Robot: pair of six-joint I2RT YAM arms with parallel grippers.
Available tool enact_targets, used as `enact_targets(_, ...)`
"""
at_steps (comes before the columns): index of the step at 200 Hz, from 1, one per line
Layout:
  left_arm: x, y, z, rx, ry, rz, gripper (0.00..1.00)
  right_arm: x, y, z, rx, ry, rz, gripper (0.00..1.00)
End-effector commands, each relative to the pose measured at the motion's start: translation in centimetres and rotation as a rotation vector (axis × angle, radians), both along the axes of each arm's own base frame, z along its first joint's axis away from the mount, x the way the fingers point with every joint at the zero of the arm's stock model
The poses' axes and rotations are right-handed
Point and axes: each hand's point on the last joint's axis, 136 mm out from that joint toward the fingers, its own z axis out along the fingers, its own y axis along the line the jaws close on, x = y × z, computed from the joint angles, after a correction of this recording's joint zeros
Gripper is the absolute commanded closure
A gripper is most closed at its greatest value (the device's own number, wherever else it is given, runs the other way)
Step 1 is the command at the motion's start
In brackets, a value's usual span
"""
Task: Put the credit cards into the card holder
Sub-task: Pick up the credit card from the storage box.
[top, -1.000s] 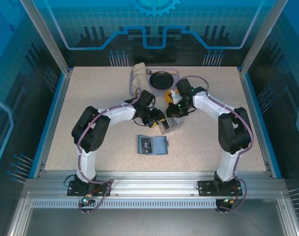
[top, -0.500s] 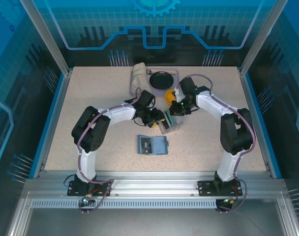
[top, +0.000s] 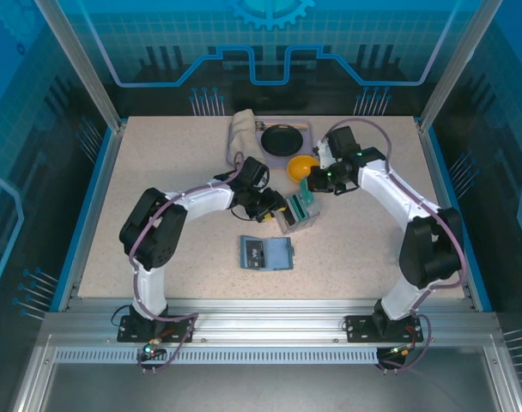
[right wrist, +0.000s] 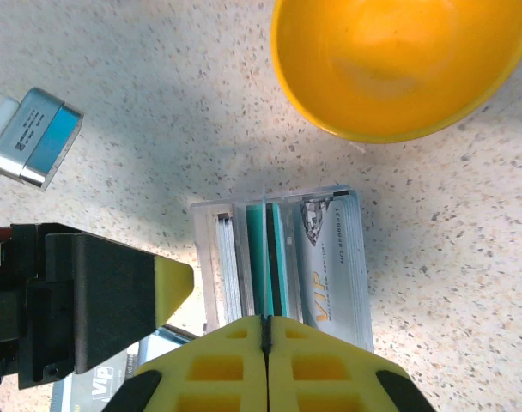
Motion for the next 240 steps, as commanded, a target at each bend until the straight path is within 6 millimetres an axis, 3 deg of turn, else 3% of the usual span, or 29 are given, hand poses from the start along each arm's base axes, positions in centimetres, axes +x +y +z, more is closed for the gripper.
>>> enact_targets(1,-0.7,1.1,2.4,0.013,-0.061,0.002,0.55,-0.9,0.3,1.7,0.085,-0.019,0.009,0.94)
enact_targets(46,-1.4,2.0,7.1,-0.151,-0.16,0.054,0.48,-3.0,2.4,5.9,0.359,-0.055,0.017,0.96)
enact_targets(86,-1.6,1.1,12.1,-0.392,-0.25,0.024,0.39,-4.2,4.4,7.7,0.55,-0.014,0.032,0.95)
enact_targets(109,-1.8,0.3,13.8,-0.471,-0.28,-0.013,0.38,-4.6,4.8,8.1,0.597,0.0,0.036,0.95)
enact_targets(141,-1.9,-0.5,14.6,-0.518,-0.301,-0.058,0.39,-4.6,5.3,8.5,0.648,0.016,0.044,0.95)
enact_targets(193,-2.0,-0.8,15.5,-0.548,-0.325,-0.085,0.6,-4.5,5.7,8.1,0.688,0.043,0.041,0.95)
enact_targets(240,-2.4,-0.5,16.2,-0.554,-0.354,-0.085,0.8,-4.5,5.5,6.2,0.651,0.092,0.012,0.93)
